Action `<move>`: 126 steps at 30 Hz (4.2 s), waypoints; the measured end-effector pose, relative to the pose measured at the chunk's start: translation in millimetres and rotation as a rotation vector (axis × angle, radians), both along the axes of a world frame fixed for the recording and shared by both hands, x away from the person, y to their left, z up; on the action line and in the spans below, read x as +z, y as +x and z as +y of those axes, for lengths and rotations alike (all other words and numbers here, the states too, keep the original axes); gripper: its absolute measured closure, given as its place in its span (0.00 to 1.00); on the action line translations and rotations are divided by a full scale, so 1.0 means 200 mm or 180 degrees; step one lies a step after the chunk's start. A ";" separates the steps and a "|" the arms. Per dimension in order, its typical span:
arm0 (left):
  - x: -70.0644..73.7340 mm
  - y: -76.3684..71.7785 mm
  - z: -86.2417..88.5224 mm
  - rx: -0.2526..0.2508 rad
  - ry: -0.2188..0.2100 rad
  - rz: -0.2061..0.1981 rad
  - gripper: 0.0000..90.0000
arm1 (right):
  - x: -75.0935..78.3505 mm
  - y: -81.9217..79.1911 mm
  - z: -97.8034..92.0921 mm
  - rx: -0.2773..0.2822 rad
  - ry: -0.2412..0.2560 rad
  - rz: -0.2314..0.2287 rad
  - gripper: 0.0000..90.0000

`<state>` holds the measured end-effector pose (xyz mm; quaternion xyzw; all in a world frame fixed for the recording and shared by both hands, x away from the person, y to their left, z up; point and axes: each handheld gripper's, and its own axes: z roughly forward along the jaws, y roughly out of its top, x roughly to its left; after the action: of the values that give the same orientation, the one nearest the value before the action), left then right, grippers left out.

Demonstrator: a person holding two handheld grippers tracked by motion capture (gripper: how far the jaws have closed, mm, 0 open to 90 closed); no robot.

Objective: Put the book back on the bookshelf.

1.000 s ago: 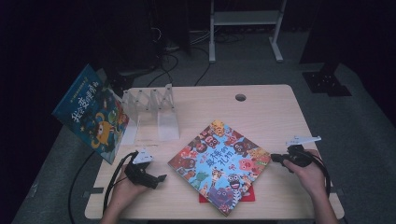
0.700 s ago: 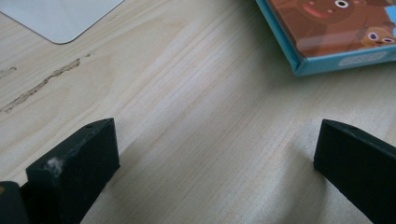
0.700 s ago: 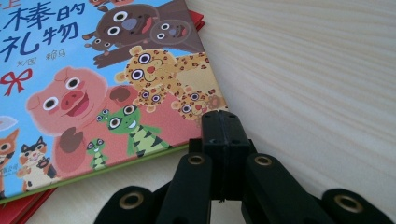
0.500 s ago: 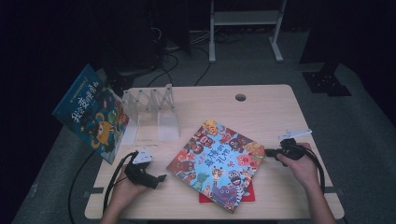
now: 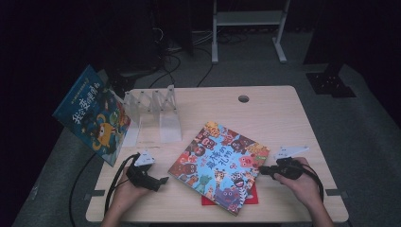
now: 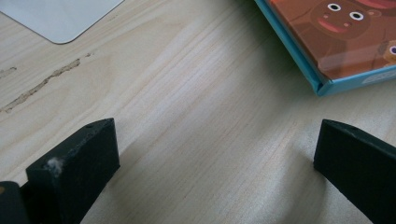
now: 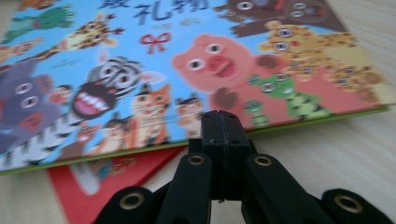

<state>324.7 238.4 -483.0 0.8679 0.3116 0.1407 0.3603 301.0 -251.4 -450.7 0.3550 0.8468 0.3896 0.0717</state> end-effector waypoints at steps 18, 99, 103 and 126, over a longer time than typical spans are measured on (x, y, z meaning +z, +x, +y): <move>0.00 0.00 0.00 0.0002 -0.0002 0.0001 0.00 | -0.01 0.00 0.14 0.0248 -0.0012 -0.0021 1.00; 0.15 0.41 -0.30 -0.0443 -0.0219 0.0832 0.00 | -0.02 0.46 0.27 0.0172 0.0185 -0.0300 0.44; 0.15 0.41 -0.30 -0.0426 -0.0199 0.0852 0.00 | 0.03 0.37 0.23 0.0049 0.0216 -0.0326 0.48; 0.18 0.35 -0.36 -0.0520 -0.0067 0.0873 0.00 | -0.02 -0.10 0.23 0.0346 0.0118 -0.0209 0.92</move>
<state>394.6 166.4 -446.8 0.8976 0.2878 -0.0121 0.3336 280.7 -205.3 -455.3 0.2968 0.8547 0.4199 0.0715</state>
